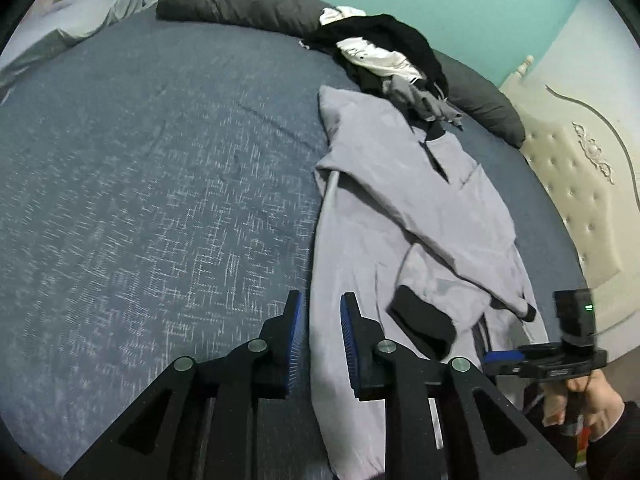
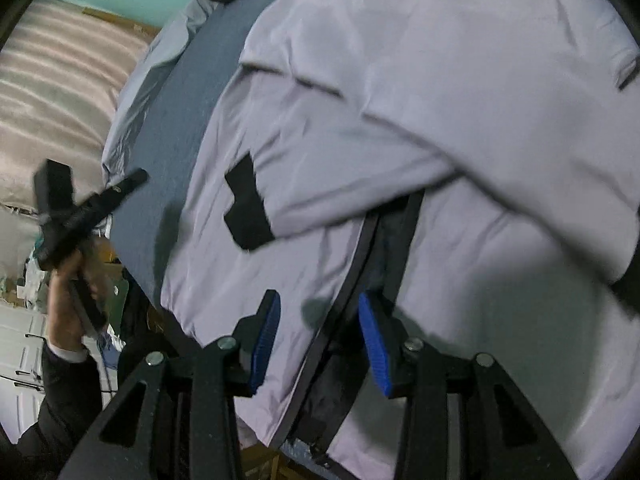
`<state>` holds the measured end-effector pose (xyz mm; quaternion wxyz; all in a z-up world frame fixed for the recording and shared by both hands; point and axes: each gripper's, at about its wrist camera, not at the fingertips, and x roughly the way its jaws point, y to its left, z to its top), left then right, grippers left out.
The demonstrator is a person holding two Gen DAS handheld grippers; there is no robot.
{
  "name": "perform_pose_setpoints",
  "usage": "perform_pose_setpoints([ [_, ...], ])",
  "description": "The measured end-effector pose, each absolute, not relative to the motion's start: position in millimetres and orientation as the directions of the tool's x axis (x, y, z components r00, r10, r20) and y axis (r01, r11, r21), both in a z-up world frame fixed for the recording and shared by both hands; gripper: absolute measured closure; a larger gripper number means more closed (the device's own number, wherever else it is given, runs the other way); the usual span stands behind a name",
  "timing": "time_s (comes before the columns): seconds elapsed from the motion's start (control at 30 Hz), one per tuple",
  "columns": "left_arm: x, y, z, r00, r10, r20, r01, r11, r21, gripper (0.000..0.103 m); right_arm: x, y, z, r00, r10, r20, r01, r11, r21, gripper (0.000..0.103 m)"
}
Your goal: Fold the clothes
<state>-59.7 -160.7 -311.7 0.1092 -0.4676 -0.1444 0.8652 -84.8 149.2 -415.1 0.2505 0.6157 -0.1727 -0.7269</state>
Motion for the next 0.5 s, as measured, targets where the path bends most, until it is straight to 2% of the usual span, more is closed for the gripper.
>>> perform_pose_setpoints([
  [0.23,-42.6,-164.9,-299.6,-0.549,0.313,-0.775,-0.047,-0.937,-0.345,0.082,-79.0,142.2,-429.9,-0.116,-0.576,-0.809,0.101,-0.817,0.568,0.062],
  [0.3,-40.2,-165.6,-298.8,-0.547,0.313,-0.777,-0.043,-0.937,-0.347,0.082,-77.9,145.9,-430.0,-0.123,-0.591,-0.798,0.095,-0.807,0.583,0.071],
  [0.37,-38.6,-165.2,-298.7,-0.544,0.317,-0.777,-0.043,-0.935,-0.352,0.082,-76.5,147.6,-429.1,-0.129,-0.59,-0.797,0.098,-0.808,0.582,0.087],
  [0.43,-38.3,-163.5,-299.2,-0.541,0.318,-0.779,-0.045,-0.935,-0.351,0.082,-74.3,149.8,-424.9,-0.136,-0.593,-0.793,0.104,-0.805,0.584,0.096],
  [0.5,-39.3,-161.8,-300.6,-0.537,0.318,-0.781,-0.045,-0.935,-0.35,0.082,-71.0,152.6,-420.0,-0.145,-0.597,-0.789,0.112,-0.802,0.587,0.099],
])
